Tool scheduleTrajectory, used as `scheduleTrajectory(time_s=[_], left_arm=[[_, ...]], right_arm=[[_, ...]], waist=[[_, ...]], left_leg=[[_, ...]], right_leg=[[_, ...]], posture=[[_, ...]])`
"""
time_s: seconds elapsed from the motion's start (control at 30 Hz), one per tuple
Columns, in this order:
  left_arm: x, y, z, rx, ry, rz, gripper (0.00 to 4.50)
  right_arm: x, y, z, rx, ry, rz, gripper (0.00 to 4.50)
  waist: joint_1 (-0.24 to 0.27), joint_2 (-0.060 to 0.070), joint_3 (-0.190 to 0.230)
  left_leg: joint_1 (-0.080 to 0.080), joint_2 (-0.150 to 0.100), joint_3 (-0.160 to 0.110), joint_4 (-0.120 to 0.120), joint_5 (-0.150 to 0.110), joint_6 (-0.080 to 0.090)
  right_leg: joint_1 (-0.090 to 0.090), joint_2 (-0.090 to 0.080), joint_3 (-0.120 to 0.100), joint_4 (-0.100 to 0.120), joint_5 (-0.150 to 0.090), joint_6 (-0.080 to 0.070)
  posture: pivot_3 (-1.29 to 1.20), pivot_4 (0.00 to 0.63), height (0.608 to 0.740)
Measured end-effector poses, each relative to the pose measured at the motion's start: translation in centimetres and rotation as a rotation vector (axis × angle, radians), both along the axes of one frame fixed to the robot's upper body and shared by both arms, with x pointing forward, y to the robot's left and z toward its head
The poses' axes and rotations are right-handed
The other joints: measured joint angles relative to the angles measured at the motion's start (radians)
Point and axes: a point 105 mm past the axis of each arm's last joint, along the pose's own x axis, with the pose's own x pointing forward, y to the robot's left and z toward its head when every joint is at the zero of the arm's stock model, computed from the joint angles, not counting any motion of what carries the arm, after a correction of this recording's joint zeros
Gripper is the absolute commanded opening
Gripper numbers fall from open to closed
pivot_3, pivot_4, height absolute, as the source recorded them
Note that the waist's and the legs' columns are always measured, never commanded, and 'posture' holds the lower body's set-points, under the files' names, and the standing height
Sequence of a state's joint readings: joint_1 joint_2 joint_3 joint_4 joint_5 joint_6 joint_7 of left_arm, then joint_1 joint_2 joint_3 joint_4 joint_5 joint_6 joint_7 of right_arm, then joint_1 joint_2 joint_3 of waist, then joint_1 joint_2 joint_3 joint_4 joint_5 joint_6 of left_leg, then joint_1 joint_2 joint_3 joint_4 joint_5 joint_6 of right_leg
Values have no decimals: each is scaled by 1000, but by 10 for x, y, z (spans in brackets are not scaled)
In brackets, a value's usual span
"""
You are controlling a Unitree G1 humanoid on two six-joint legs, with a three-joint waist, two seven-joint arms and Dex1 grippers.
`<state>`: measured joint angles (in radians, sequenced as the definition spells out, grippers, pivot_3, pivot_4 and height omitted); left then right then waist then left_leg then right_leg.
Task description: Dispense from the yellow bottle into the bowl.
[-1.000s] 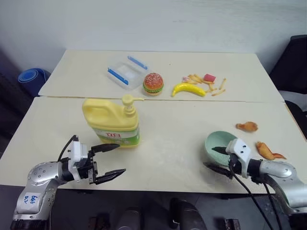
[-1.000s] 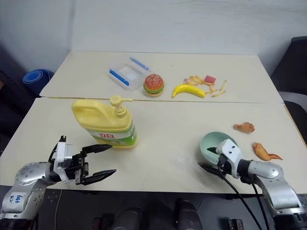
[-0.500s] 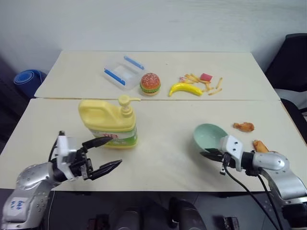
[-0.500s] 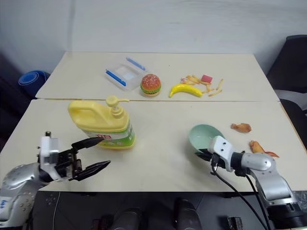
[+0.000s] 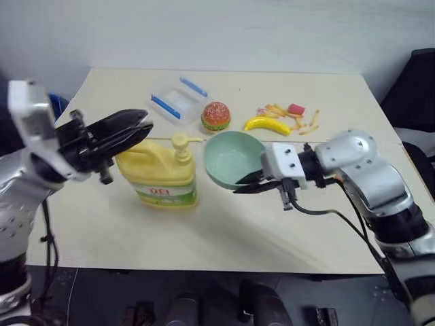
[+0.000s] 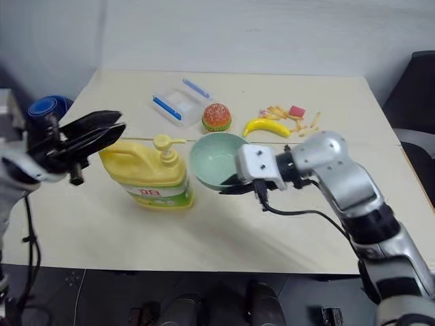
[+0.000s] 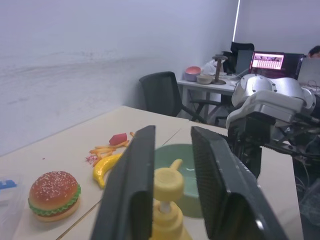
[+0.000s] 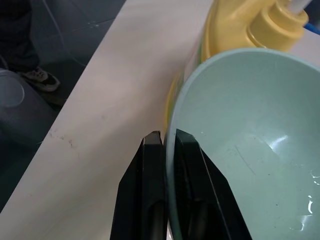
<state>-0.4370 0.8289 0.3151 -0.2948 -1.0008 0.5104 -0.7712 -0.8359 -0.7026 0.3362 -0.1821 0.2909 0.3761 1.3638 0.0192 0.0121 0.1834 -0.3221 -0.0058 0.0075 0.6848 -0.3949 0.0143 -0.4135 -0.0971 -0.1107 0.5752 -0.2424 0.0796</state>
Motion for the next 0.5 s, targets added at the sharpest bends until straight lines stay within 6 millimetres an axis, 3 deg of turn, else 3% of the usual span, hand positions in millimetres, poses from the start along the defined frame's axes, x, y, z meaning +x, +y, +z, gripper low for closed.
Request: scheduleTrajectory(time_s=[0.03,0.23,0.5], left_arm=[[5,-4,0,13,1,-4,28],[31,-31,-11,81,9,-24,28],[35,-40,-23,130,54,-34,28]], right_arm=[[0,3,1,-13,2,13,0],[5,17,10,-45,3,26,0],[6,17,13,-59,16,20,0]], waist=[[-1,-1,0],[-9,-2,0],[-23,-2,0]], left_leg=[[0,0,1,0,0,0],[0,0,2,1,1,-1],[1,2,2,1,2,-3]], right_leg=[[0,0,0,0,0,0],[0,0,0,0,1,2],[0,-2,1,2,1,1]], posture=[[0,150,740],[0,150,740],[0,150,740]])
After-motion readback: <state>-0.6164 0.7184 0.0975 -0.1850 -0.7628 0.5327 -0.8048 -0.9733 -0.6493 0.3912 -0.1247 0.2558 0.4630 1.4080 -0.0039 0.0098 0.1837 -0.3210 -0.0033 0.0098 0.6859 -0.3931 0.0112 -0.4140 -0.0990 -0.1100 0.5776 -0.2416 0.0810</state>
